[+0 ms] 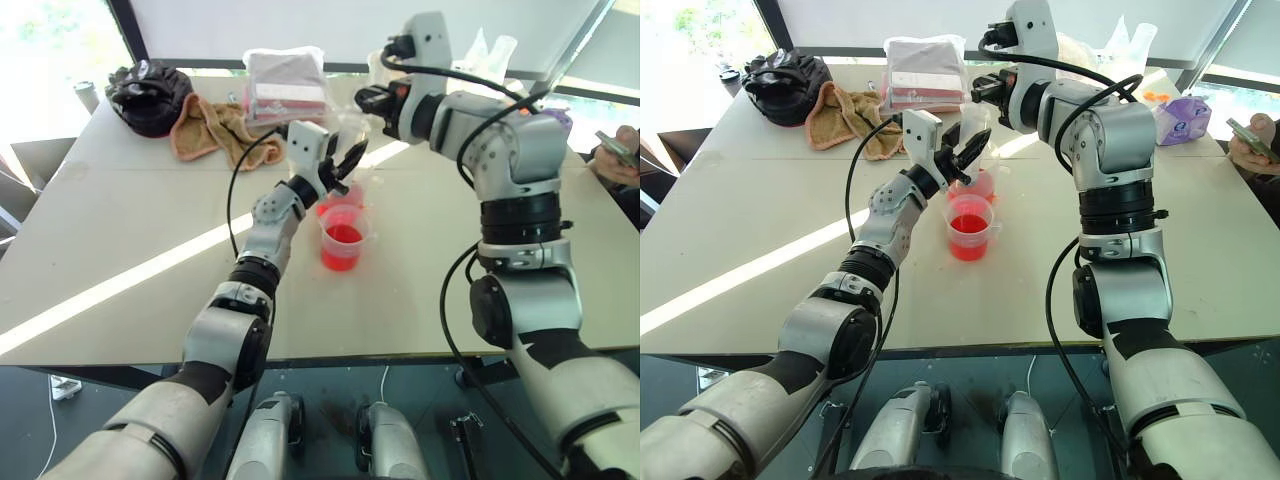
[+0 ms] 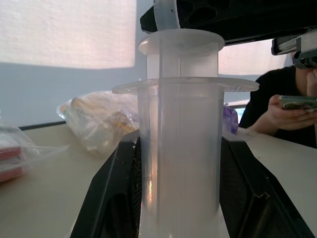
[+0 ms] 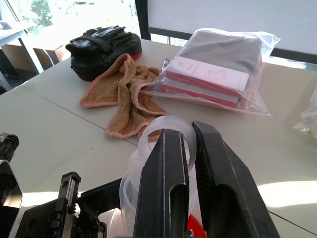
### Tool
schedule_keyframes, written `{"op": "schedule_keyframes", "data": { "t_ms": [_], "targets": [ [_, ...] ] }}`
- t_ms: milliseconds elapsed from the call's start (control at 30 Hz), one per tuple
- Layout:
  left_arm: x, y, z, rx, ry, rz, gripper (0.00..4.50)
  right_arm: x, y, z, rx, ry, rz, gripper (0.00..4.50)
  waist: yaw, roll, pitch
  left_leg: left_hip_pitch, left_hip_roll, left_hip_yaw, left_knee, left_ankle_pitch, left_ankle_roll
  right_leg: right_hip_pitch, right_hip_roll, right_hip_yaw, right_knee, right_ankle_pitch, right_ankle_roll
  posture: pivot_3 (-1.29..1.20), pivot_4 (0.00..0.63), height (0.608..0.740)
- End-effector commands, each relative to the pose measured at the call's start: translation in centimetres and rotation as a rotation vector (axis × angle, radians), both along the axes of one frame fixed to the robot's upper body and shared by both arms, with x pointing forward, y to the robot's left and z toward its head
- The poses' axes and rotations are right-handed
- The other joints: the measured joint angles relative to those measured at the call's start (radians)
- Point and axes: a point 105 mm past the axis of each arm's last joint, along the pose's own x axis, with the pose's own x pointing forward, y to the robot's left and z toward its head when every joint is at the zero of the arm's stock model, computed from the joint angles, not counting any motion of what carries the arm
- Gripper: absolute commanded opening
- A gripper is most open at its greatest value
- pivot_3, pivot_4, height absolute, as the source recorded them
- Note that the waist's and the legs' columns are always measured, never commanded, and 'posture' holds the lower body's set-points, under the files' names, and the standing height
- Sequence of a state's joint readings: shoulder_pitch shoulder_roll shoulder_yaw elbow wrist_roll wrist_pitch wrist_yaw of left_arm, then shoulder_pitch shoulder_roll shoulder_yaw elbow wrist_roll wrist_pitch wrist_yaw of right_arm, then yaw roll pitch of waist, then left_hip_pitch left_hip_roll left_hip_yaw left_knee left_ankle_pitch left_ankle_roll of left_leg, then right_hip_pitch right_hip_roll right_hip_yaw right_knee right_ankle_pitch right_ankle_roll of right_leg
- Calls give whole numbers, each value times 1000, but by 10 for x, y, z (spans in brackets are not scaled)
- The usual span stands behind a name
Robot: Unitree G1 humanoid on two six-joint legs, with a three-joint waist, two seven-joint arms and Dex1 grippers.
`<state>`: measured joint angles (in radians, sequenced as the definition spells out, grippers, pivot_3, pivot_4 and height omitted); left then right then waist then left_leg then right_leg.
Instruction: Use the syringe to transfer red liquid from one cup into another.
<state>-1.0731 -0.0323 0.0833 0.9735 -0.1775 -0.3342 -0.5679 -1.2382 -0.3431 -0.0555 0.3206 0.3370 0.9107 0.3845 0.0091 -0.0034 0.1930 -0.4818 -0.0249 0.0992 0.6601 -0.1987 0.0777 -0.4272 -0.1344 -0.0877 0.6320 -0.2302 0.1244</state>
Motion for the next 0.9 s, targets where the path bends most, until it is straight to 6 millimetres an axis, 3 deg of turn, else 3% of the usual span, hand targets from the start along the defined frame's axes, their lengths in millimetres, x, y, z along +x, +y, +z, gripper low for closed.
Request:
{"op": "schedule_keyframes", "data": {
  "t_ms": [33,600,700,867,900],
  "targets": [
    [-6,-11,-9,37,5,-45,1461,-14,-14,62,69,-211,-25,32,0,0,0,0,0,0,0,0,0,0,0,0,0,0,0,0,150,740],
    [-6,-11,-6,38,-2,-48,1461,-14,-9,52,42,-158,4,32,1,0,0,0,0,0,0,-1,-1,0,0,0,0,0,0,0,150,740],
    [-6,-9,-2,33,-14,-40,1461,-14,-10,46,24,-128,1,1129,1,0,0,0,0,0,0,-1,-1,0,0,0,0,0,0,0,150,740],
    [-4,-6,4,20,-28,-21,1461,-17,-10,37,-31,-102,8,3522,1,0,0,0,0,0,0,-1,-1,0,0,0,0,0,0,0,150,740],
    [-3,-5,5,17,-30,-17,1461,-18,-11,36,-37,-98,10,3522,0,0,0,0,0,0,0,-1,-1,0,0,0,0,0,0,0,150,740]
  ]
}}
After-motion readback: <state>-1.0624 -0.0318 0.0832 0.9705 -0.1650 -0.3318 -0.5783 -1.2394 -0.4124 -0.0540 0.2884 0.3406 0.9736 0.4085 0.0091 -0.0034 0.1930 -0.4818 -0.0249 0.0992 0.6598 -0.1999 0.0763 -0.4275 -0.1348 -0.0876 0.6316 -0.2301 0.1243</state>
